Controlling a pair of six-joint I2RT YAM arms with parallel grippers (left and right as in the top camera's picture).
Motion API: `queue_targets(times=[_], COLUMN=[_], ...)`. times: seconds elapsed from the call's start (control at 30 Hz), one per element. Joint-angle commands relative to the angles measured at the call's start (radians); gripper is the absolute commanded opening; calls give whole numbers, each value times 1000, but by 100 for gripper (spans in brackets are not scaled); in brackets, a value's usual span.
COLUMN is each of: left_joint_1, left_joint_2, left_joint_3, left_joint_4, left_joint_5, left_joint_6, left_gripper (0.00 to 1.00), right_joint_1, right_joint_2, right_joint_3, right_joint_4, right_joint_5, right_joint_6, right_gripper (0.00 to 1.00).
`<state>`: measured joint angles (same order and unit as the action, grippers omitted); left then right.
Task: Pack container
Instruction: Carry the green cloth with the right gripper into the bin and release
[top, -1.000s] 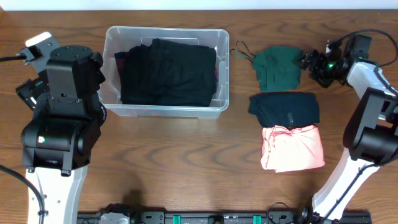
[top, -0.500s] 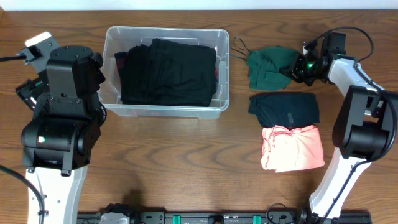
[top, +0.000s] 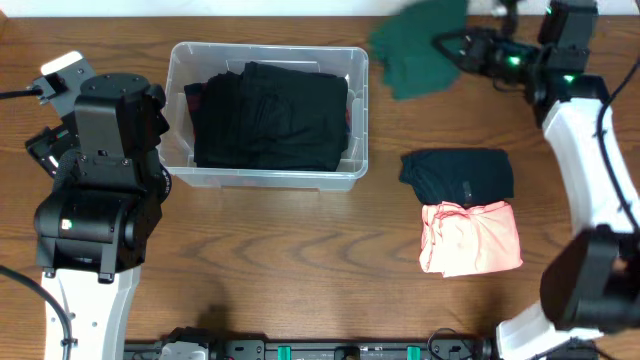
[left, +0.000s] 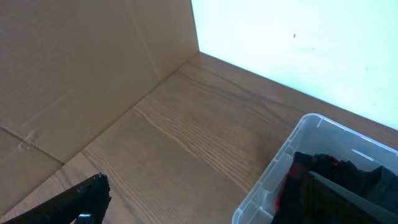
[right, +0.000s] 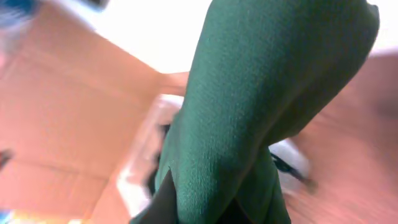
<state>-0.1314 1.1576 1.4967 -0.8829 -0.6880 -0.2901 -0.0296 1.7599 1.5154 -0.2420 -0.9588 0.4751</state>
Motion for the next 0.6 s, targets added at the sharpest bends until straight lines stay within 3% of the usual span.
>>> queue_targets(times=[0.0,0.17,0.4,0.57], left_joint_1=[4,4,4,4], left_joint_2=[-1,-1,-1,-1], left_joint_3=[8,8,8,8], left_joint_4=[0,0,0,0], left_joint_5=[-23,-23,-23,-23], left_joint_6=[5,5,5,5], left_gripper=[98,98,98,98], right_joint_1=[104,277,537,654], right_joint_2=[-17,-6,69,195], right_joint_3=[8,8,8,8], right_joint_4=[107,319,477,594], right_joint_5=[-95,-5,352,511], right_joint_6=[145,254,262,358], right_gripper=[1,1,1,1])
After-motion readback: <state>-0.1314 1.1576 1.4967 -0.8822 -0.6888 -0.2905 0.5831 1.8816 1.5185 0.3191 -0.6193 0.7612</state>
